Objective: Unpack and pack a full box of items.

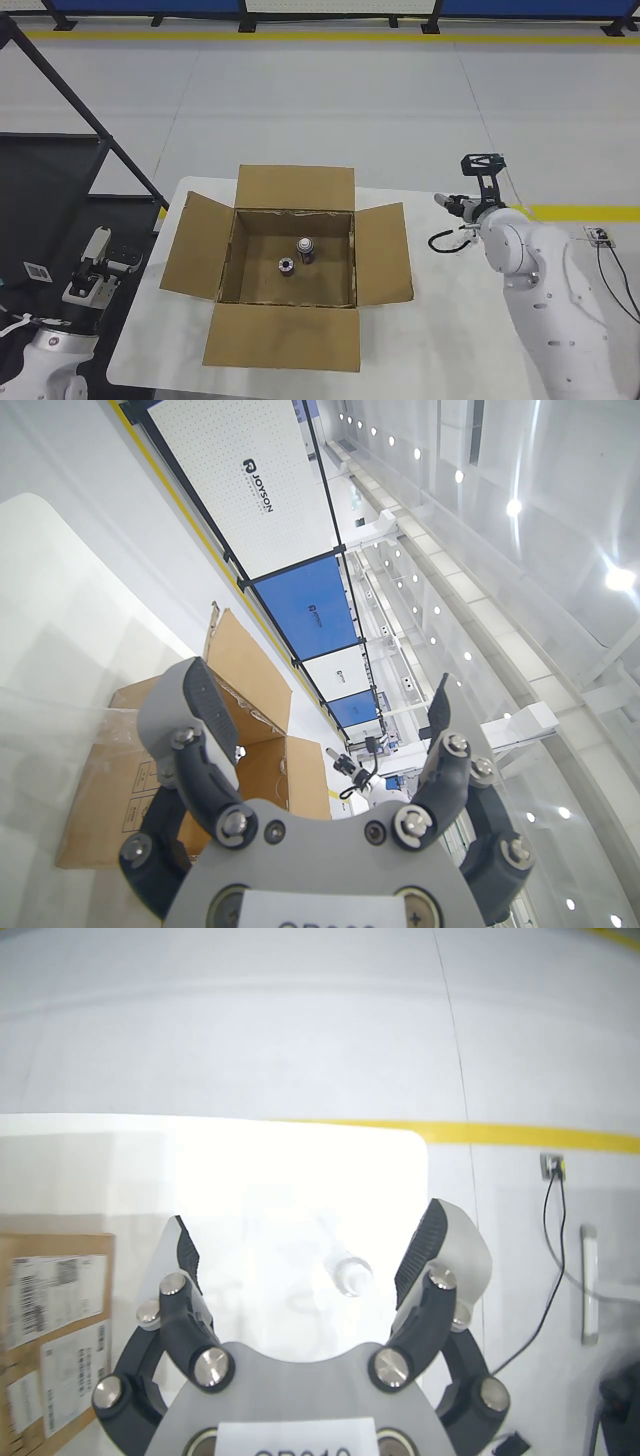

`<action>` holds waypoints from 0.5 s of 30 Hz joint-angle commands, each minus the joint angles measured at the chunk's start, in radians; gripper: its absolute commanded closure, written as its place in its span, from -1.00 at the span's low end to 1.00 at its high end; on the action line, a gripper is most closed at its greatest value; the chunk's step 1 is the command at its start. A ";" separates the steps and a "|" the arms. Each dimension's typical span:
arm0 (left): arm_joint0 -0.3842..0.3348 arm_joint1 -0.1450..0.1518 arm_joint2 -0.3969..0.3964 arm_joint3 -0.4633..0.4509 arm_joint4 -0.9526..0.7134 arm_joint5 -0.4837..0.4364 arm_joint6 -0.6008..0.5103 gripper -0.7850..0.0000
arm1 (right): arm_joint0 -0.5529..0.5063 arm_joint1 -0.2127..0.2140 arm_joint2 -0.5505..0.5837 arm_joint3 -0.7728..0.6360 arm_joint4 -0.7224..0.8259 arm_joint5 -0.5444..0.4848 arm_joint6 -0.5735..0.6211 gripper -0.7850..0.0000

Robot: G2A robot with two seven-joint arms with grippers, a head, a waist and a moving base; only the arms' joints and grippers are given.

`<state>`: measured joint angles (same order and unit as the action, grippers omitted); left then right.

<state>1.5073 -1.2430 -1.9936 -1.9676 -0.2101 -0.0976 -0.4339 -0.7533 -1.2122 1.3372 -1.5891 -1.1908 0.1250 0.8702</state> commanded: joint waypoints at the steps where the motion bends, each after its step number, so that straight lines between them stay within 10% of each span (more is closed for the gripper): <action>1: 0.000 0.000 0.000 0.000 0.000 0.000 0.000 -1.00 | -0.030 -0.003 -0.040 -0.167 0.022 -0.043 -0.001 -1.00; 6: 0.000 0.000 0.000 0.000 0.000 0.000 0.000 -1.00 | 0.022 -0.018 -0.174 -0.218 0.171 -0.249 0.065 -1.00; 15: 0.000 0.000 0.000 0.000 0.000 0.000 0.000 -1.00 | 0.281 -0.101 -0.493 0.144 0.402 -0.396 0.143 -1.00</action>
<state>1.5072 -1.2430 -1.9936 -1.9676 -0.2101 -0.0976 -0.4339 -0.5005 -1.3010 0.8825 -1.5038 -0.8139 -0.2663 1.0164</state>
